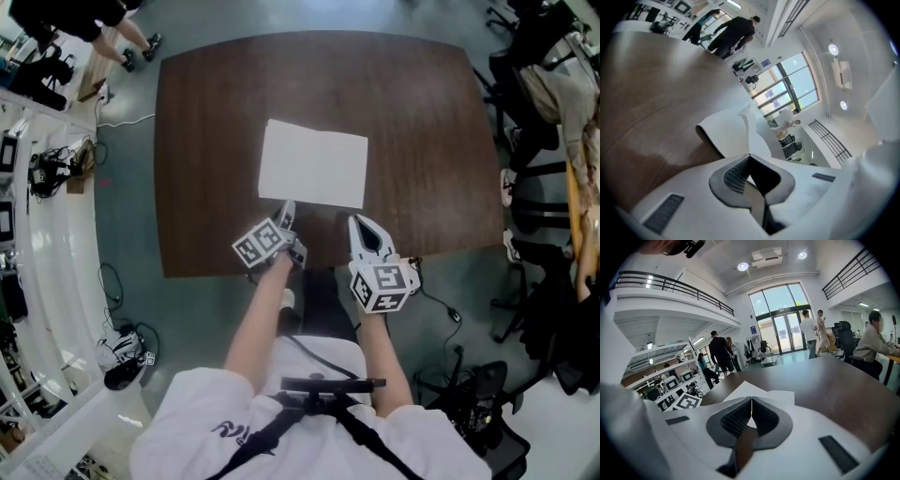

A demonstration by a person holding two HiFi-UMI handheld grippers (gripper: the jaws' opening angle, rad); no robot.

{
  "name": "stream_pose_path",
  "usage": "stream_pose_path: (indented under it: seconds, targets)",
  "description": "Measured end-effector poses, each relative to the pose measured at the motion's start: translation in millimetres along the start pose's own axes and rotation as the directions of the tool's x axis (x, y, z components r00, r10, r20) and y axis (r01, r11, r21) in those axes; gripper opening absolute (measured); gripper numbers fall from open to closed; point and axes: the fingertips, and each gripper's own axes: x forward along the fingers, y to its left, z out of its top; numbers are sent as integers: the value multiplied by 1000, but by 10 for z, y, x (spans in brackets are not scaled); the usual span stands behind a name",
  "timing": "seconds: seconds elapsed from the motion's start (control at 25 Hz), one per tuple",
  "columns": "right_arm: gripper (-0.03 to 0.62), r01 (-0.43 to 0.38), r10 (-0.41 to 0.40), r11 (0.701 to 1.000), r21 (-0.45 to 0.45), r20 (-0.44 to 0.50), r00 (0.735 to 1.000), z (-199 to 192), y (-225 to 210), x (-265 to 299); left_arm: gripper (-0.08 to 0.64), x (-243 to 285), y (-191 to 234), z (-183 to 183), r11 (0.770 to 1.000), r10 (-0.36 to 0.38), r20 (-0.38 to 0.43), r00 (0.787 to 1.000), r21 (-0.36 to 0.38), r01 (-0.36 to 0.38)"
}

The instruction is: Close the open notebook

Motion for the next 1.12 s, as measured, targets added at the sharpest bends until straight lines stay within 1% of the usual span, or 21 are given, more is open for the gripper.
stream_pose_path:
  seconds: [0.04, 0.08, 0.12, 0.16, 0.2, 0.24, 0.28, 0.32, 0.36, 0.4, 0.48, 0.56, 0.6, 0.68, 0.84, 0.92, 1.0, 1.12]
  targets:
    - [3, 3, -3, 1000, 2, 3, 1000, 2, -20, -22, 11, -4, -45, -9, 998, 5, -7, 1000, 55, -5]
    - [3, 6, -6, 1000, 5, 6, 1000, 4, -43, -42, 11, -2, -92, -27, 992, 13, -17, 1000, 123, -11]
    - [3, 9, -9, 1000, 7, 8, 1000, 6, -67, -59, 11, 4, -135, -53, 979, 26, -30, 999, 204, -19]
    - [3, 13, -13, 1000, 10, 10, 1000, 7, -90, -71, 11, 16, -180, -85, 955, 41, -45, 998, 295, -26]
    - [3, 16, -16, 1000, 12, 12, 1000, 8, -108, -81, 11, 32, -234, -119, 920, 55, -58, 997, 391, -27]
    - [3, 20, -20, 1000, 15, 14, 1000, 8, -121, -91, 11, 49, -298, -154, 875, 64, -72, 995, 483, -22]
    - [3, 23, -24, 1000, 18, 17, 1000, 8, -133, -104, 11, 67, -367, -194, 826, 71, -85, 994, 564, -10]
    - [3, 27, -27, 999, 21, 20, 999, 8, -145, -120, 11, 88, -436, -238, 777, 74, -98, 992, 630, 4]
    - [3, 31, -31, 999, 24, 23, 999, 11, -162, -139, 11, 113, -503, -285, 733, 77, -111, 991, 680, 19]
    - [3, 35, -36, 999, 28, 26, 999, 17, -186, -158, 11, 143, -564, -333, 696, 79, -123, 989, 717, 34]
    - [3, 46, -47, 998, 37, 35, 998, 32, -247, -197, 11, 212, -658, -426, 637, 87, -147, 985, 769, 58]
    - [3, 60, -62, 997, 47, 46, 997, 44, -319, -246, 11, 281, -700, -530, 592, 101, -173, 980, 802, 80]
    - [3, 66, -69, 996, 53, 51, 996, 46, -357, -275, 11, 315, -688, -597, 574, 114, -190, 975, 814, 91]
    - [3, 79, -83, 995, 63, 58, 995, 43, -428, -332, 11, 379, -657, -730, 551, 141, -227, 964, 827, 114]
    - [3, 99, -104, 992, 79, 63, 993, 8, -523, -393, 11, 503, -601, -936, 515, 197, -295, 935, 843, 158]
    - [3, 105, -111, 991, 87, 63, 992, -19, -561, -405, 11, 566, -559, -1016, 501, 228, -323, 919, 848, 174]
    - [3, 110, -116, 989, 95, 60, 991, -45, -599, -423, 11, 613, -534, -1084, 499, 249, -346, 905, 847, 186]
    - [3, 113, -119, 988, 103, 55, 991, -62, -651, -434, 11, 662, -505, -1151, 507, 276, -369, 887, 840, 192]
